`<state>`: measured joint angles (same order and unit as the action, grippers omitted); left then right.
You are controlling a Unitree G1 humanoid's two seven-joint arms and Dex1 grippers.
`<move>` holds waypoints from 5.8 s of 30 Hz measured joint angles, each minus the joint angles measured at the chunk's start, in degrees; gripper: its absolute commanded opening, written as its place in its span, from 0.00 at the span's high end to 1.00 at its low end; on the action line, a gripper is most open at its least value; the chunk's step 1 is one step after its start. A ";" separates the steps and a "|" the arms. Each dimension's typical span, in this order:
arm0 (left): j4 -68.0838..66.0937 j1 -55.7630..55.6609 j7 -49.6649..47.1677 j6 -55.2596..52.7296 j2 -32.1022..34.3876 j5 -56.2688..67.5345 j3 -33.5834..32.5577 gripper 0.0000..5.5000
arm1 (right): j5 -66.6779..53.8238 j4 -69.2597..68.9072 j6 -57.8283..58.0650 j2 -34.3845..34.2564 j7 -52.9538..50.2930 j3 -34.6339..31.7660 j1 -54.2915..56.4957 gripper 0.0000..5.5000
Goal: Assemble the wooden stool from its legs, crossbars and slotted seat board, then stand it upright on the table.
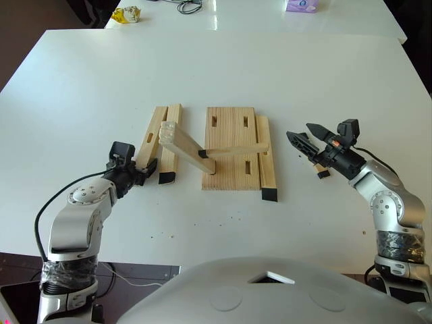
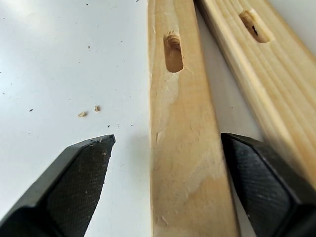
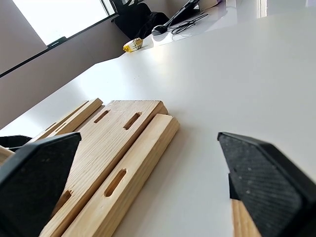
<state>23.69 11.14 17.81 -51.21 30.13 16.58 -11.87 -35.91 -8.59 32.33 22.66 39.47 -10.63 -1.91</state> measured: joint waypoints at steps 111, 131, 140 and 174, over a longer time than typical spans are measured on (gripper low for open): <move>-3.56 -36.71 42.73 8.13 7.72 43.06 0.58 0.64 | -39.67 3.91 32.68 3.39 2.69 -2.14 55.92 0.61; -9.18 -36.78 42.79 10.31 10.04 39.17 -0.18 0.37 | -31.97 2.86 24.49 6.39 5.54 -2.58 53.63 0.63; -16.54 -33.92 40.13 17.30 11.36 32.57 -6.11 0.37 | -7.64 7.16 5.34 17.89 22.29 5.48 43.20 0.63; 3.62 -18.27 -19.94 33.14 -25.64 33.34 -15.06 0.37 | -7.17 -17.50 0.75 19.37 23.63 7.49 13.38 0.63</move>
<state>27.31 -7.13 -2.13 -18.07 4.49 49.92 -26.93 -43.07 -26.09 33.08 42.03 63.10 -3.14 11.46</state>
